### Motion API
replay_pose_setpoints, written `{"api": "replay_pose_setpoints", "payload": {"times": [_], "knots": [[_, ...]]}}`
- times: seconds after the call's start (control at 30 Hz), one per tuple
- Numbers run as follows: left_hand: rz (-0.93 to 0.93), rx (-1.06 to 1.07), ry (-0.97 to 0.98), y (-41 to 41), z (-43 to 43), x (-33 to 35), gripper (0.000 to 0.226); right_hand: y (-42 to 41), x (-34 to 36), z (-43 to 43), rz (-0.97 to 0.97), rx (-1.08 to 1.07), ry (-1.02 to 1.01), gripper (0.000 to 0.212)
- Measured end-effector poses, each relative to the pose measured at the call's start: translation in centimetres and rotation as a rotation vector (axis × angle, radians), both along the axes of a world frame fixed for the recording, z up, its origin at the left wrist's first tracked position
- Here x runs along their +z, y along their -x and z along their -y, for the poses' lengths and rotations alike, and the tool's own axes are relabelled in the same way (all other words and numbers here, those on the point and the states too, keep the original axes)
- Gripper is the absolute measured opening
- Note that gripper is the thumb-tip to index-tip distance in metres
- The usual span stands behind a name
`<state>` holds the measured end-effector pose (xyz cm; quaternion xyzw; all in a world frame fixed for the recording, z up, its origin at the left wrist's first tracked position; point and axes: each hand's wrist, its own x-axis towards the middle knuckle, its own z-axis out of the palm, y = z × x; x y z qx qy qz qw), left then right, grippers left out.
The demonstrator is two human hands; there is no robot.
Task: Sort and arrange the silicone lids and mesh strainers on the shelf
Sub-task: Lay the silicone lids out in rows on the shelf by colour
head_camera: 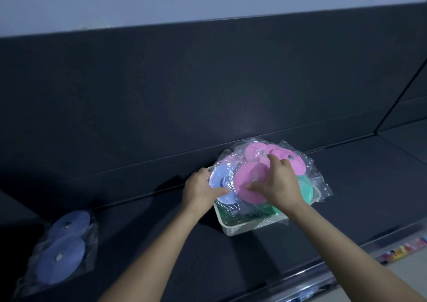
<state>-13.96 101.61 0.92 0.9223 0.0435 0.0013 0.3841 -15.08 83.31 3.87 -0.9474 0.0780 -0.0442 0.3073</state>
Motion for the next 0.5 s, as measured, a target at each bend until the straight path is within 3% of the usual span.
{"api": "replay_pose_setpoints", "payload": {"times": [0.13,0.23,0.27,0.33,0.5], "knots": [[0.057,0.036,0.237,0.4,-1.2,0.6,0.041,-0.7,0.4,-0.5,-0.029,-0.023,-0.124,0.073],[0.074,0.046,0.301,0.8,-2.4,1.1,0.043,-1.0,0.6,-1.5,-0.051,-0.026,-0.303,0.038],[0.083,0.046,0.312,0.9,-2.8,1.2,0.043,-1.0,0.6,-1.9,-0.048,-0.028,-0.373,0.026],[0.112,0.057,0.302,1.4,-3.8,1.3,0.041,-1.0,0.5,-3.0,-0.037,-0.006,-0.483,0.028],[0.191,0.141,0.223,3.0,-6.9,1.1,0.039,-1.0,0.2,-6.2,-0.057,0.063,-0.613,0.006]]}}
